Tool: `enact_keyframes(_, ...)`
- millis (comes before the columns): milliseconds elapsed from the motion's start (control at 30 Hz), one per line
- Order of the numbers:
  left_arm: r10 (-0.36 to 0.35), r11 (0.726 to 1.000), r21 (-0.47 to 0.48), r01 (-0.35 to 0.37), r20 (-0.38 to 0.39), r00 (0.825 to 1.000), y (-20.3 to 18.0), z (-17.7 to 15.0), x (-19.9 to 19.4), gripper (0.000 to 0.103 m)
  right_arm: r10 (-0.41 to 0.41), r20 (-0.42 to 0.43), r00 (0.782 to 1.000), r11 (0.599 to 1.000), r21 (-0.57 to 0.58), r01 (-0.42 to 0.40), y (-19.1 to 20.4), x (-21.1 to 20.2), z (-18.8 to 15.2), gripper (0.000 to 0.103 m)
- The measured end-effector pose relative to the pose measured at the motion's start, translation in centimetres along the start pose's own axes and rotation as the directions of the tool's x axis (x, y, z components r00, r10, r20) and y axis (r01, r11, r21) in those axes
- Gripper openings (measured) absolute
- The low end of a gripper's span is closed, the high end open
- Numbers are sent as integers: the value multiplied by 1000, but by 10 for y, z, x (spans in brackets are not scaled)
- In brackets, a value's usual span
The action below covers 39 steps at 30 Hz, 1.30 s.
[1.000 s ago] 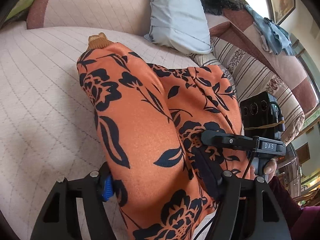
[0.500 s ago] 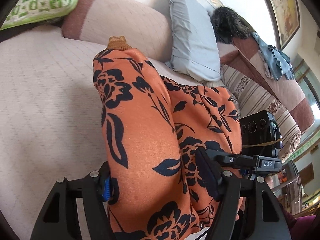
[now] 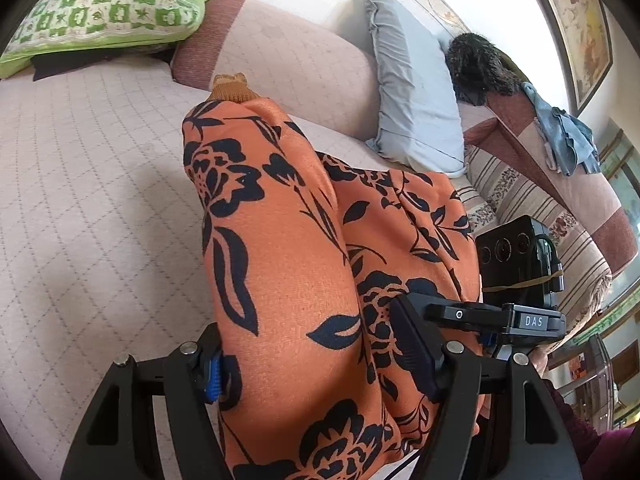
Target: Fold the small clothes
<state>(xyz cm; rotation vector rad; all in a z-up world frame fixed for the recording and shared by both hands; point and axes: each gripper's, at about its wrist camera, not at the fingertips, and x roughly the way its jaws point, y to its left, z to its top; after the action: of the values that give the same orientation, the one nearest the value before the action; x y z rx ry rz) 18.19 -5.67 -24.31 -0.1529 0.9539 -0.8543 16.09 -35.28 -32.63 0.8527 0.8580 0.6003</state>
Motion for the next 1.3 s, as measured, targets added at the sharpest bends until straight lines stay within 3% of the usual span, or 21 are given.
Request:
enact_keyframes(433,67,998,16,-67,-15,998,2,-5,4,72,-5,-36,999,1000,13,6,-13,12,4,47)
enact_keyframes(1133,143,990,-4,-144,-76,987,19,-4,26,72,-51,-78,996,998,37,54,2,34,17,47)
enact_keyframes(1300,193,981,-14,-195,-106,975,26,-4,36,72,-73,-92,993,996,52,78,7,38,18,47)
